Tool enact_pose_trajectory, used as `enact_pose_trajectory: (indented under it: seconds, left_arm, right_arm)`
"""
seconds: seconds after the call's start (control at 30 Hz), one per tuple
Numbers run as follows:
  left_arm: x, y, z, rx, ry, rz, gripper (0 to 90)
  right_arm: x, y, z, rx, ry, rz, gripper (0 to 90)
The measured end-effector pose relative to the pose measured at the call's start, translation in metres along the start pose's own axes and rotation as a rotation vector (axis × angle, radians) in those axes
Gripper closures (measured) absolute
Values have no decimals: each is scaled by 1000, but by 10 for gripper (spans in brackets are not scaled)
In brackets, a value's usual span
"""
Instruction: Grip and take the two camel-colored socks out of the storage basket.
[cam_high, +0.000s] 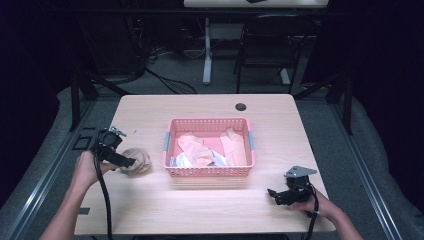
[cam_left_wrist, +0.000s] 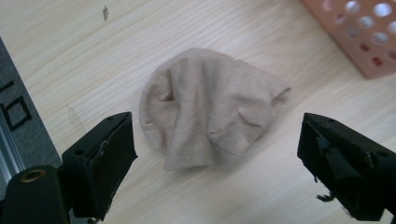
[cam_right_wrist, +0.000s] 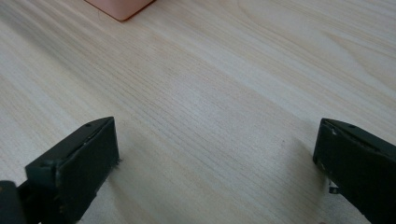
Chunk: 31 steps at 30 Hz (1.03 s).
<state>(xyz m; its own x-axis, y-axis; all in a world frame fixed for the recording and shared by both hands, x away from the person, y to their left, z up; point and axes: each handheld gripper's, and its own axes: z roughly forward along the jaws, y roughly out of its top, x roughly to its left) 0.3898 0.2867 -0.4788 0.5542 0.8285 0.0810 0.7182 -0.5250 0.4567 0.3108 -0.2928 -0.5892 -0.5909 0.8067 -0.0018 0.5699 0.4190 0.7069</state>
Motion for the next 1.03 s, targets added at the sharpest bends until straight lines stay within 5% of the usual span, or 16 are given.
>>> enact_pose_trajectory:
  seconds: [0.27, 0.7, 1.03]
  left_arm:
    - [-19, -25, -9, -19, 15, -10, 59]
    - [-50, -68, 19, -2, -6, -52, 27]
    - [-56, -80, 34, -4, -2, -49, 15]
  right_arm:
    - [1, 0, 0, -5, -2, 4, 0]
    - [1, 0, 0, -5, -3, 4, 0]
    - [0, 0, 0, 2, 0, -1, 0]
